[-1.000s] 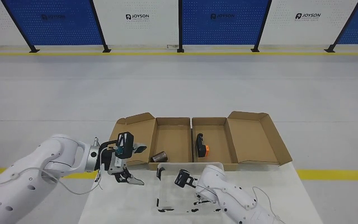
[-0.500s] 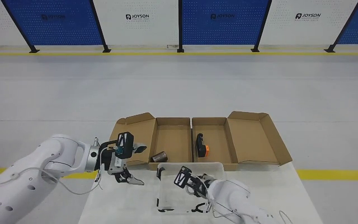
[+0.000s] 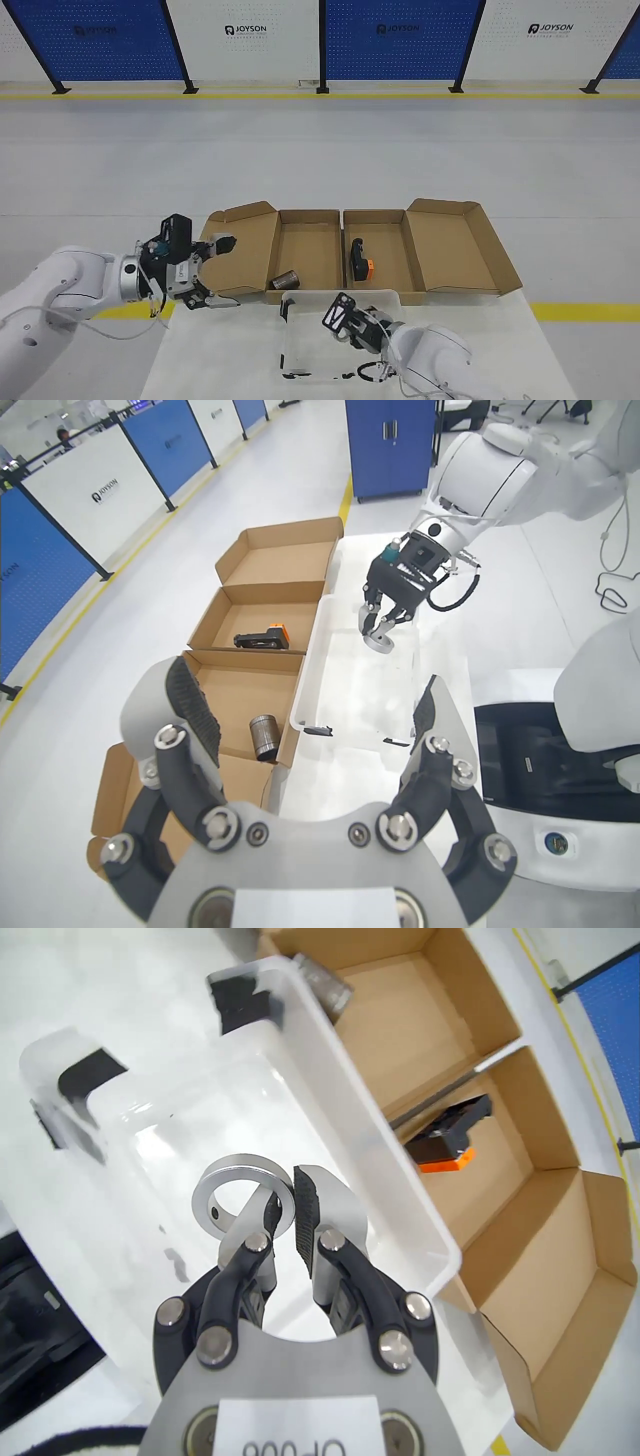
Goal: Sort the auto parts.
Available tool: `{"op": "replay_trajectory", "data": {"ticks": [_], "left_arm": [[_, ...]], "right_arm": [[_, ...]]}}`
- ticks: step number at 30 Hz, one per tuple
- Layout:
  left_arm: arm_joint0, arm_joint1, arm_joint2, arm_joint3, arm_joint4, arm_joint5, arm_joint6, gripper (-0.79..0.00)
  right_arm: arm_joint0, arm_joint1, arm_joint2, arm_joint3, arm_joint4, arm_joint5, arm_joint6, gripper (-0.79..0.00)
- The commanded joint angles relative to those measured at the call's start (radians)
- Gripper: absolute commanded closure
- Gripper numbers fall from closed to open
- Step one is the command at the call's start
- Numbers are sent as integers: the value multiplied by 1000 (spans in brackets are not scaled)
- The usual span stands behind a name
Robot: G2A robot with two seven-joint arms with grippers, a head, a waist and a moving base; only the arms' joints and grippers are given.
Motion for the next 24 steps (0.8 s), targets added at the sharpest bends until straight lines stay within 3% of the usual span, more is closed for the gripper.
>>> {"op": "replay_trajectory", "data": {"ticks": [1,7,13,17,19,24], "left_arm": [[40,5,-33,-3,14,4,32,-785],[154,21,-139,12,18,44,92,-785],[336,35,-323,64,43,-3,302,-785],[439,34,-408,27,111,-2,365,-785],[470,32,-434,-4,134,0,355,-785],[470,32,-434,-4,134,0,355,-785]], "right_arm": [[27,-1,12,-33,40,-31,-24,0],[275,-43,-89,119,164,-18,67,0],[552,-130,-269,428,281,96,104,0],[697,-195,-341,661,376,195,75,0],[758,-228,-372,773,412,239,61,0],[862,-308,-455,1016,471,297,52,0]]}}
